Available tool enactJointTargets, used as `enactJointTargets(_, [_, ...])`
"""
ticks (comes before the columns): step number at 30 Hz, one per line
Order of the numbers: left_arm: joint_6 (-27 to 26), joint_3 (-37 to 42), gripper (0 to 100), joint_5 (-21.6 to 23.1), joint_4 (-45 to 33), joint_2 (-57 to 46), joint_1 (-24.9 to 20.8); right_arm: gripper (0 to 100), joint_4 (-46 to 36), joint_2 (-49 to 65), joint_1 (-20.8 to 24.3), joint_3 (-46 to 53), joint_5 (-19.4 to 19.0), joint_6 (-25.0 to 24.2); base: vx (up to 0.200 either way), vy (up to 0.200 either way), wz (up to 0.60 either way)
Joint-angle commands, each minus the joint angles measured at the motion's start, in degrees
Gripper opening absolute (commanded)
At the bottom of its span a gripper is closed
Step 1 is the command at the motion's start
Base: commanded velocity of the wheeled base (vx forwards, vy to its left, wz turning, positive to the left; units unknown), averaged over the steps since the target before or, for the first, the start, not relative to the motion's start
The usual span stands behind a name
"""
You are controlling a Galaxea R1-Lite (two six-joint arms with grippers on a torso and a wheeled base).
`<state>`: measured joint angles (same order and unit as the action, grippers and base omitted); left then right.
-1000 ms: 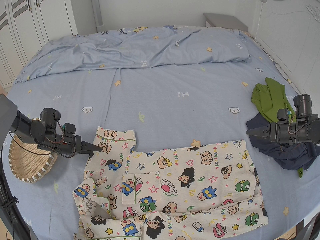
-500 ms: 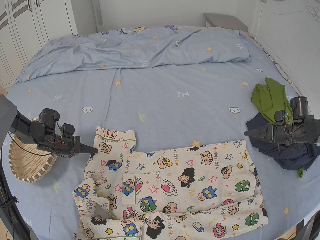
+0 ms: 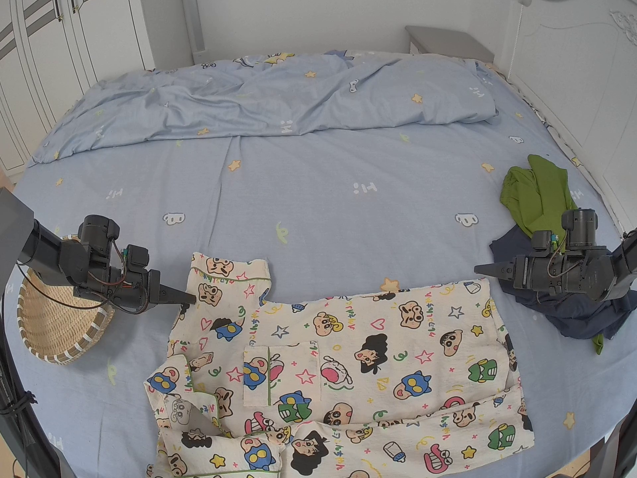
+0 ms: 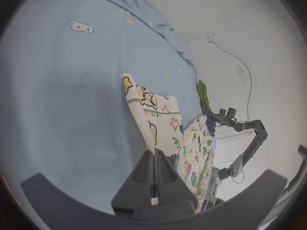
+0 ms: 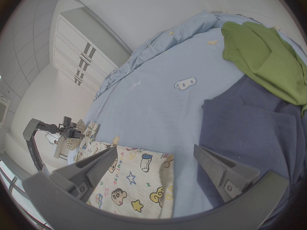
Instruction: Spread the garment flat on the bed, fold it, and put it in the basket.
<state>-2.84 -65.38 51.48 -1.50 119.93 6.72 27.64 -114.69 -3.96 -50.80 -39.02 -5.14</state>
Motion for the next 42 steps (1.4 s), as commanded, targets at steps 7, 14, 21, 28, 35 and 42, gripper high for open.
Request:
enactJointTargets(7, [-0.06, 0.34, 0, 0.02, 0.01, -0.49, -0.13, 100, -4.43, -2.91, 0.18, -4.05, -5.36, -0.22, 0.000, 0.000, 0.00])
enactJointTargets(14, [0.03, 0.34, 0, 0.02, 0.01, -0.66, -0.21, 100, -4.08, -5.90, -0.78, -6.33, -8.44, -0.39, 0.000, 0.000, 0.00])
enactJointTargets(21, [0.03, 0.25, 0, 0.02, 0.01, -0.49, -0.21, 100, -4.26, -7.48, -1.49, -7.47, -9.23, -0.30, 0.000, 0.000, 0.00])
enactJointTargets(28, [0.03, 0.25, 0, 0.02, 0.01, -0.58, -0.21, 100, -4.52, -7.39, -1.31, -7.12, -11.08, -0.39, 0.000, 0.000, 0.00])
enactJointTargets(35, [0.03, 0.25, 0, 0.02, 0.01, -0.58, -0.30, 100, -4.52, -7.39, -0.61, -5.89, -11.16, -0.22, 0.000, 0.000, 0.00])
enactJointTargets(42, [0.03, 0.25, 0, 0.02, 0.01, -0.66, -0.39, 100, -4.52, -7.39, -0.78, -5.98, -11.16, -0.22, 0.000, 0.000, 0.00])
